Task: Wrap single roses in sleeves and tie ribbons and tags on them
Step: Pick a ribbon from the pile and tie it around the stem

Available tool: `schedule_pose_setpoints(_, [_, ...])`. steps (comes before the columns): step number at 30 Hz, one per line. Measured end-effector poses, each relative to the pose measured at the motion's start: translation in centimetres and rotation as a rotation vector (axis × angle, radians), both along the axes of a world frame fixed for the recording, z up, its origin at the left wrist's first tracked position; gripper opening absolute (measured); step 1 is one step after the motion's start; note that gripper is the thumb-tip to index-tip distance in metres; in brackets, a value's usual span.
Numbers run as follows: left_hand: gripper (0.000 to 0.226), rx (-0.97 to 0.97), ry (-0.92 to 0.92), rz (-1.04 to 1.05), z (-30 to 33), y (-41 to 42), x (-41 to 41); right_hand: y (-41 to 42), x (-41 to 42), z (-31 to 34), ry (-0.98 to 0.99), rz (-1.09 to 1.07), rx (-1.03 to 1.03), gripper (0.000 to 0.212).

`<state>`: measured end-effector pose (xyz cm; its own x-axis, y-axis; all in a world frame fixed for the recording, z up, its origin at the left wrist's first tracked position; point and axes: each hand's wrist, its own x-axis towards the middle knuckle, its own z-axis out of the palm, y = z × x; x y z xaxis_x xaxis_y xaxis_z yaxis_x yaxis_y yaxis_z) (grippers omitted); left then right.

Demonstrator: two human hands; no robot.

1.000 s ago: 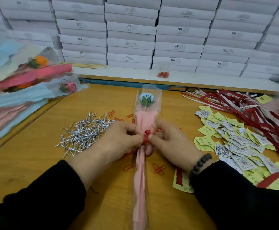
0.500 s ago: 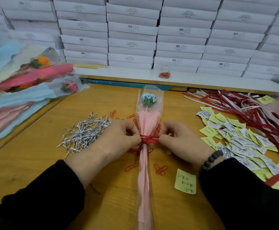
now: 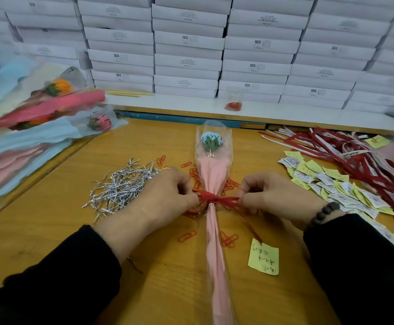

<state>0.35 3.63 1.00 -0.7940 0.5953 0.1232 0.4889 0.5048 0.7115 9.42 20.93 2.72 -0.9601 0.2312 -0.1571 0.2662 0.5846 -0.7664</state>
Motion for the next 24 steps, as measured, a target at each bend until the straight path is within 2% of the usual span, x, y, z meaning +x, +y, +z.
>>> schedule_pose_setpoints(4, [0.019, -0.011, 0.020, 0.012, -0.10, -0.06, -0.23, 0.67, 0.24, -0.08, 0.028, 0.015, -0.121, 0.016])
schedule_pose_setpoints(10, [0.017, -0.028, 0.034, 0.013, -0.07, -0.16, -0.23, 0.57, 0.14, -0.18, -0.038, 0.028, -0.022, 0.018])
schedule_pose_setpoints(17, [0.026, -0.023, 0.036, 0.016, 0.21, -0.54, -0.39, 0.44, 0.11, -0.11, -0.067, 0.054, 0.057, 0.024])
schedule_pose_setpoints(24, [0.026, -0.048, 0.065, 0.025, 0.19, -0.55, -0.62, 0.50, 0.23, 0.07, -0.086, 0.070, 0.049, 0.024])
